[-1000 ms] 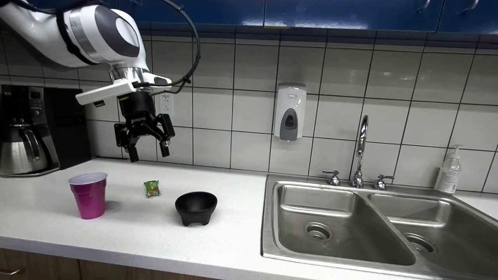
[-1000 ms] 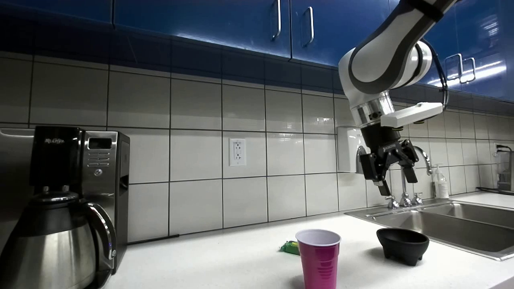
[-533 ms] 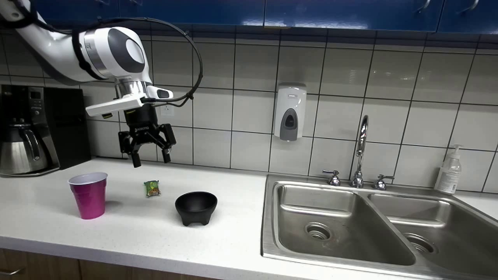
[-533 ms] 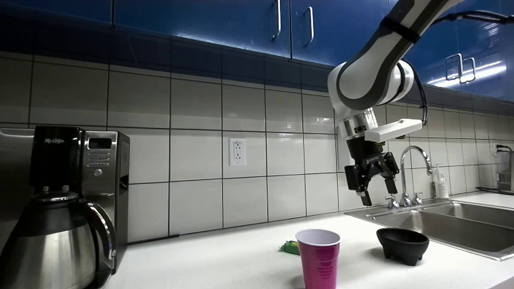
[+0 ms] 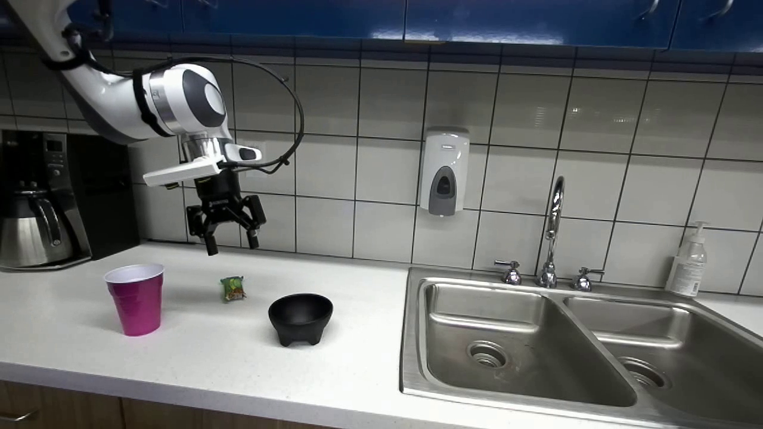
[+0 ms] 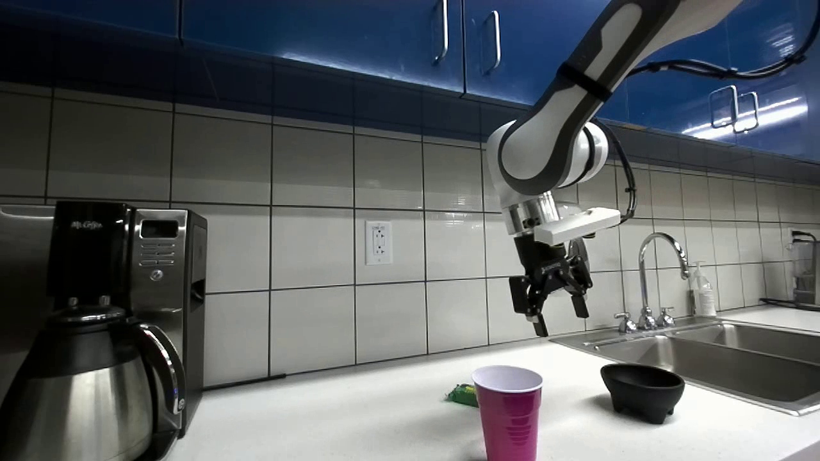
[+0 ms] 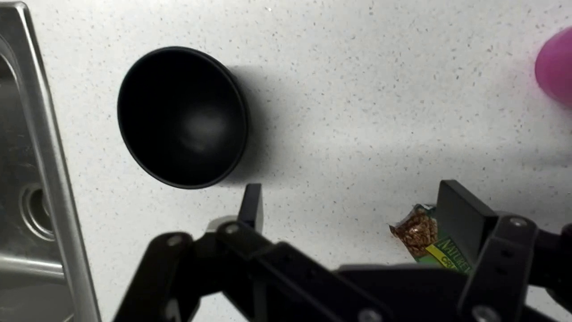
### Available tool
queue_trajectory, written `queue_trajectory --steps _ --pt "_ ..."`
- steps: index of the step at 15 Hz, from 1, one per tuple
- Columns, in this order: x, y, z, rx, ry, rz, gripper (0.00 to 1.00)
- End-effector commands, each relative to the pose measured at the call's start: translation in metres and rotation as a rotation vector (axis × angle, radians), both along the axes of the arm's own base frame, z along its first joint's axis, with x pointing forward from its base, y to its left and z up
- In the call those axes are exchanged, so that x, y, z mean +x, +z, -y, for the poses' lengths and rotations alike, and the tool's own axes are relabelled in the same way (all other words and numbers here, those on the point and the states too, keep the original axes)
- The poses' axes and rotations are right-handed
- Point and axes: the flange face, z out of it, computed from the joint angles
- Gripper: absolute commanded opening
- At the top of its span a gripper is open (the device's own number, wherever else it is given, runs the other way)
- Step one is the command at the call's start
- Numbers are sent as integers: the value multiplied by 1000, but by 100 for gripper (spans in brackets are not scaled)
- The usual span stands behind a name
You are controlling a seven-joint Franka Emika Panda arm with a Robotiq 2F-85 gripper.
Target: Put the chocolate bar inside the black bowl
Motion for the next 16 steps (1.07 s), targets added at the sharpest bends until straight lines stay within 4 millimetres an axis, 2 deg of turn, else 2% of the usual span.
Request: queue_trajectory --steps 1,6,11,16 --pt "34 -5 -25 -43 -10 15 100" --pt "65 -18 -41 -58 107 -69 100" --pt "85 -29 -46 -64 233 -138 100" --pt "100 -38 -53 -41 321 -131 100"
